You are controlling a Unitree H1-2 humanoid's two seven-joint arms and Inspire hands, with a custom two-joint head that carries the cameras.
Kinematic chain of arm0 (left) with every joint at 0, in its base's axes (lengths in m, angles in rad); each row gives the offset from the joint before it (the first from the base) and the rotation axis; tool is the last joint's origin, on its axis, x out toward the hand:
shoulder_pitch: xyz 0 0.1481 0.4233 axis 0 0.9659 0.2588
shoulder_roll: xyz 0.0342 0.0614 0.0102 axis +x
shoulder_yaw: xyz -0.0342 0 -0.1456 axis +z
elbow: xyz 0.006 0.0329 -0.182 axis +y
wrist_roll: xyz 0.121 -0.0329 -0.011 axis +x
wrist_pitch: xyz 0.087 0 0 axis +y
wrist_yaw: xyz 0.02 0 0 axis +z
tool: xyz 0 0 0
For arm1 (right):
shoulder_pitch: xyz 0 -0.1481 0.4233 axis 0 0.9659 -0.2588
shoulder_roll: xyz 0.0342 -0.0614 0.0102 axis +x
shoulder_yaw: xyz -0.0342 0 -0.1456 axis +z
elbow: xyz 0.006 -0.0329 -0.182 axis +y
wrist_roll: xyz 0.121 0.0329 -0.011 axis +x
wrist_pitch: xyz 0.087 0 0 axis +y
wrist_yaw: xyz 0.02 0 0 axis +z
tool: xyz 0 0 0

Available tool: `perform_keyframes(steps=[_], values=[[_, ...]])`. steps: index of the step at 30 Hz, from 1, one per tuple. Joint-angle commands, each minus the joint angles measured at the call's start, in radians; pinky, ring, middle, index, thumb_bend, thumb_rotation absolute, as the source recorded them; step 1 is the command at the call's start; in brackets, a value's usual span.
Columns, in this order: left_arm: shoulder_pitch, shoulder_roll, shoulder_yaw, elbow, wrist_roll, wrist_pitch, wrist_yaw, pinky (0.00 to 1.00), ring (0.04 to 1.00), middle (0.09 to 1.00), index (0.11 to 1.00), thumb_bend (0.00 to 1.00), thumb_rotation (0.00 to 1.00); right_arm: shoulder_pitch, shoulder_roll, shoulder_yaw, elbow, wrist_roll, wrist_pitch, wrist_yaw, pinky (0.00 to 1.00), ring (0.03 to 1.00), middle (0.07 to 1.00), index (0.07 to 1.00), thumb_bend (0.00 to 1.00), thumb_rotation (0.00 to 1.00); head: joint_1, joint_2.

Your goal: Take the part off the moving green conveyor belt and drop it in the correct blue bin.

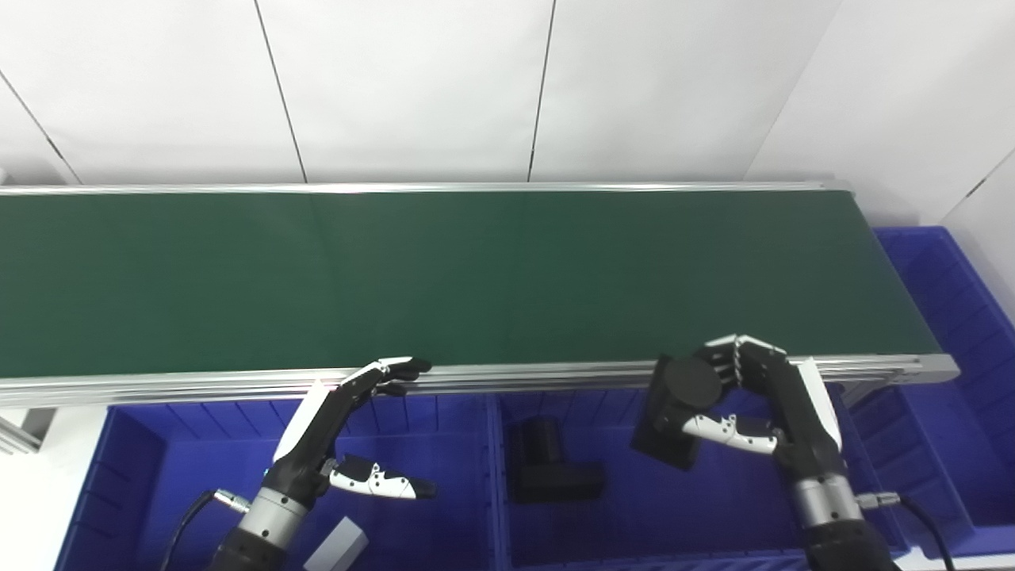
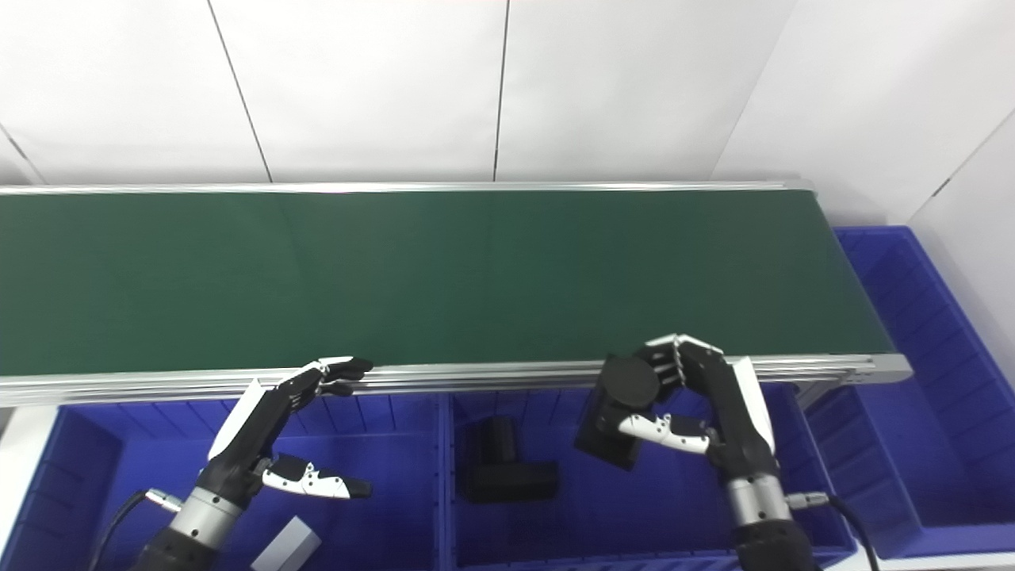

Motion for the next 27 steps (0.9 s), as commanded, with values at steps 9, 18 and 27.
perform_keyframes(steps=[9,18,27], values=[[-0.004,-0.002,0.028,-0.037,-0.012,-0.034,-0.026,0.7,0.778,0.798,0.761,0.98,0.11,0.008,-0.017,-0.02,0.122,0.017,-0.082,-0.03,0.34,0.427,0.469,0.507,0.52,0.0,-0.004,0.008],[0.002,-0.006,0.038,-0.044,-0.009,-0.032,-0.042,0.71,0.782,0.801,0.759,0.98,0.12,0.015,-0.03,-0.018,0.236,-0.015,-0.15,-0.064,0.37,0.44,0.482,0.491,0.52,0.0,-0.001,0.009],[0.006,-0.015,0.049,-0.046,0.006,-0.032,-0.048,0.71,0.781,0.799,0.759,0.99,0.13,0.015,-0.032,-0.012,0.237,-0.02,-0.158,-0.075,0.38,0.433,0.484,0.511,0.52,0.0,0.006,0.006]])
